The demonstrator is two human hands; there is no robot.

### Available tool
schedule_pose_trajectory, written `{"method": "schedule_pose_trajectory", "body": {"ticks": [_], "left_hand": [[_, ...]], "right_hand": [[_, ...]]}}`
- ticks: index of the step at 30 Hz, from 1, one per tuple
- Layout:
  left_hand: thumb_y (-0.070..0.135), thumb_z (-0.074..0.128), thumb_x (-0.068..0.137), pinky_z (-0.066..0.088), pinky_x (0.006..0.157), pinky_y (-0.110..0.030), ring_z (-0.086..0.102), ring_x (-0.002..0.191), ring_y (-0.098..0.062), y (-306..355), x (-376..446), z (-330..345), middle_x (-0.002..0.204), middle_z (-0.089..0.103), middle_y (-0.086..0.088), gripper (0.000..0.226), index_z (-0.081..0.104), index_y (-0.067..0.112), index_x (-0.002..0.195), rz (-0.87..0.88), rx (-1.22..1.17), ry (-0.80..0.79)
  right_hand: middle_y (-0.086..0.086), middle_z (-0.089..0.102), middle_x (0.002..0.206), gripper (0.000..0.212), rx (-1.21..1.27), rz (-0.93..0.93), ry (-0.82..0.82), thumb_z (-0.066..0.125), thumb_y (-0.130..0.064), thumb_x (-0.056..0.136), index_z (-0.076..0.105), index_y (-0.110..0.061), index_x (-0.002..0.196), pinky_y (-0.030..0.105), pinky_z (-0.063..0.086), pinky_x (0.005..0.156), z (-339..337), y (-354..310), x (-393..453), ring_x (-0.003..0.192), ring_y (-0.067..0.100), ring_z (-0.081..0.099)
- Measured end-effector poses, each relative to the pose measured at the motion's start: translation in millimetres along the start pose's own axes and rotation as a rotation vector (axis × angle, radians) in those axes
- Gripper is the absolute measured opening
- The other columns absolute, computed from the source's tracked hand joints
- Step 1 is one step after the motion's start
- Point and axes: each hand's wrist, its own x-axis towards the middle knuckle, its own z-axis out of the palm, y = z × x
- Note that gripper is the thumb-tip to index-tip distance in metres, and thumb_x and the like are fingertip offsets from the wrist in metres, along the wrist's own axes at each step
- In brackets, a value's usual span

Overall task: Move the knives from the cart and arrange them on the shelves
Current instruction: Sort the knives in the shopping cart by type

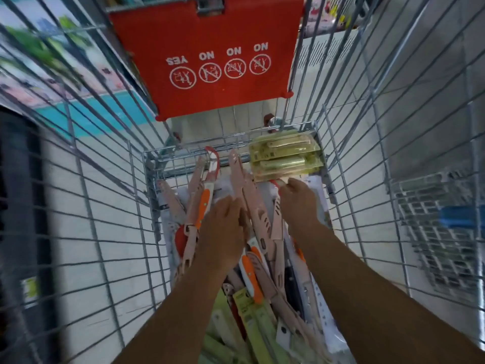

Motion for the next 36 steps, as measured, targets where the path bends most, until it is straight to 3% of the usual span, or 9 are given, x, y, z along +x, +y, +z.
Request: {"method": "schedule_pose_trajectory", "body": {"ticks": [1,4,9,13,15,21,27,31,36], "left_hand": [[0.018,0.059,0.089,0.035,0.106,-0.032,0.039,0.131,-0.024,-3.7,-6.0,3.4,0.142,0.043,-0.008,0.051,0.041,0.014,0.137,-0.002,0.032,-0.007],[0.022,0.044,0.099,0.007,0.120,-0.035,0.006,0.147,-0.021,-9.1,-35.6,12.3,0.159,0.009,-0.005,0.063,0.011,0.016,0.152,-0.132,0.088,-0.180],[0.028,0.042,0.097,0.015,0.118,-0.043,0.003,0.147,-0.025,-8.7,-85.9,18.6,0.159,0.011,-0.007,0.062,0.015,0.017,0.152,-0.252,0.062,-0.143],[0.031,0.048,0.096,0.018,0.118,-0.043,0.013,0.144,-0.032,-0.1,-122.3,22.3,0.157,0.013,-0.012,0.065,0.015,0.018,0.150,-0.436,0.011,-0.148],[0.033,0.053,0.092,0.024,0.115,-0.044,0.019,0.142,-0.033,1.6,-137.9,24.6,0.156,0.017,-0.014,0.070,0.015,0.016,0.149,-0.553,-0.029,-0.152],[0.040,0.062,0.087,0.036,0.107,-0.044,0.026,0.135,-0.036,9.0,-169.2,31.5,0.150,0.021,-0.016,0.086,0.009,0.010,0.149,-0.744,-0.164,-0.288],[0.041,0.068,0.082,0.036,0.106,-0.042,0.029,0.135,-0.034,20.1,-171.0,35.3,0.144,0.034,-0.016,0.095,0.009,0.013,0.150,-0.740,-0.172,-0.252],[0.034,0.074,0.078,0.034,0.108,-0.040,0.029,0.135,-0.032,23.4,-173.6,42.3,0.144,0.037,-0.014,0.105,0.001,0.014,0.151,-0.793,-0.259,-0.150],[0.042,0.077,0.074,0.039,0.105,-0.042,0.038,0.128,-0.031,21.4,-179.0,43.3,0.137,0.044,-0.014,0.087,0.030,0.008,0.138,-0.898,-0.281,-0.092]], "right_hand": [[-0.010,0.053,0.074,0.013,0.000,-0.077,-0.030,0.051,-0.024,0.088,0.053,-0.037,0.087,0.029,0.045,0.068,3.7,8.2,-10.9,0.064,0.005,0.048],[0.001,0.059,0.118,0.037,-0.188,-0.184,-0.139,0.050,-0.022,0.095,0.051,-0.020,0.133,0.031,0.046,0.090,12.6,28.4,-45.9,0.107,0.018,0.058],[0.014,0.053,0.134,0.037,-0.389,-0.389,-0.214,0.053,-0.007,0.095,0.053,-0.003,0.132,0.001,0.025,0.086,17.5,59.9,-103.4,0.122,0.026,0.049],[0.012,0.033,0.152,0.057,-0.706,-0.492,-0.333,0.059,-0.020,0.092,0.039,-0.012,0.144,0.038,0.029,0.112,20.4,90.6,-135.2,0.138,0.032,0.033],[0.003,0.018,0.159,0.064,-0.810,-0.485,-0.362,0.056,-0.023,0.092,0.028,-0.022,0.150,0.041,0.026,0.115,18.1,96.9,-149.1,0.143,0.028,0.023],[0.012,0.024,0.146,0.071,-0.909,-0.346,-0.380,0.064,-0.022,0.085,0.026,-0.030,0.145,0.043,0.036,0.103,2.2,102.7,-180.5,0.132,0.036,0.028],[0.011,0.027,0.141,0.073,-0.973,-0.398,-0.369,0.054,-0.056,0.086,0.023,-0.027,0.146,0.040,0.038,0.098,-2.2,123.7,-187.1,0.124,0.034,0.032],[0.015,0.023,0.145,0.081,-0.960,-0.361,-0.365,0.056,-0.054,0.085,0.017,-0.022,0.149,0.041,0.038,0.101,-3.4,131.4,-182.7,0.129,0.035,0.031],[0.017,0.026,0.145,0.078,-0.925,-0.313,-0.336,0.053,-0.051,0.090,0.018,-0.012,0.147,0.041,0.035,0.104,-3.9,136.4,-184.1,0.131,0.035,0.031]]}}
